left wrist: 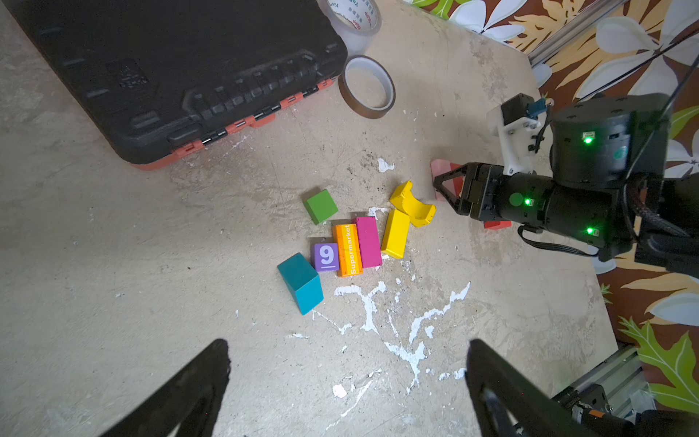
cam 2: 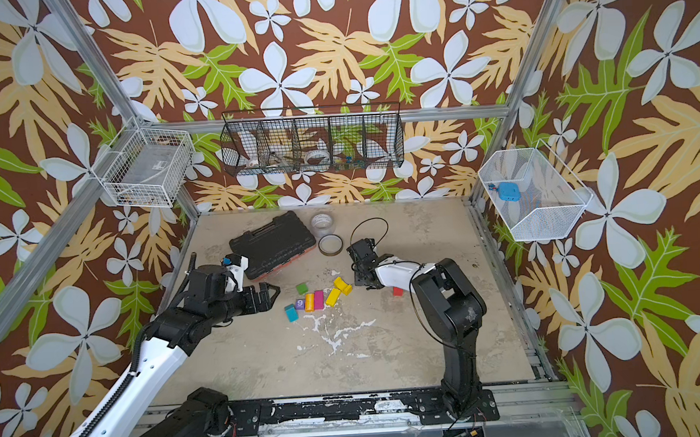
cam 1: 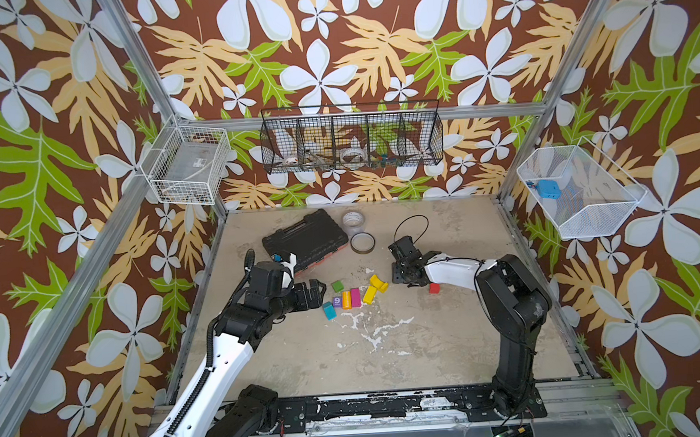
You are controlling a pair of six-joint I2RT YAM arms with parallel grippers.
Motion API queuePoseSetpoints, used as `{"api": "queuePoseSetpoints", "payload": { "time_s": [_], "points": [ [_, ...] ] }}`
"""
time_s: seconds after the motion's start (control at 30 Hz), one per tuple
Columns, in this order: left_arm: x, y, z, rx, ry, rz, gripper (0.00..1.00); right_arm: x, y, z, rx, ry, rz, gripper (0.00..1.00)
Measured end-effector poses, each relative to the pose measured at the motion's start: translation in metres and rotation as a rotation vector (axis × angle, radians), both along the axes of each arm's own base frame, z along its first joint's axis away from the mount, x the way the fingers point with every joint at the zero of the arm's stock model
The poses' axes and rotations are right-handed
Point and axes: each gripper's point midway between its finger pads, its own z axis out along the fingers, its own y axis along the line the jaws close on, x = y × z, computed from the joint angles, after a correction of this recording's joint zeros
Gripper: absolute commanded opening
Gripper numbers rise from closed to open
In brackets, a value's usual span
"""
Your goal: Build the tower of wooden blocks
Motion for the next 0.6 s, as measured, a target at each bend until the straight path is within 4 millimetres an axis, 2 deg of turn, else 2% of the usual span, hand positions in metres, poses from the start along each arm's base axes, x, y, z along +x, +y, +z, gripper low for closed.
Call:
{"api": "queuePoseSetpoints", "payload": {
  "time_s": [0.1,0.37,0.53,0.6],
  "points": [
    [0.000,0.000,0.000,0.000,0.000,0.000,0.98,0.000,0.001,0.000,0.005,-0.005,0.001,0.62],
    [0.000,0.000,0.000,0.000,0.000,0.000,0.98,-0.001,0.000,0.001,-0.006,0.012,0.007,0.79],
    [0.000,0.000,0.000,0.000,0.000,0.000,0.98,0.008,0.003,0.017,-0.011,-0.011,0.010,0.89],
    [0.000,0.000,0.000,0.000,0.000,0.000,0.98,0.012,0.005,0.029,-0.005,-0.029,0.011,0.91]
  ]
}}
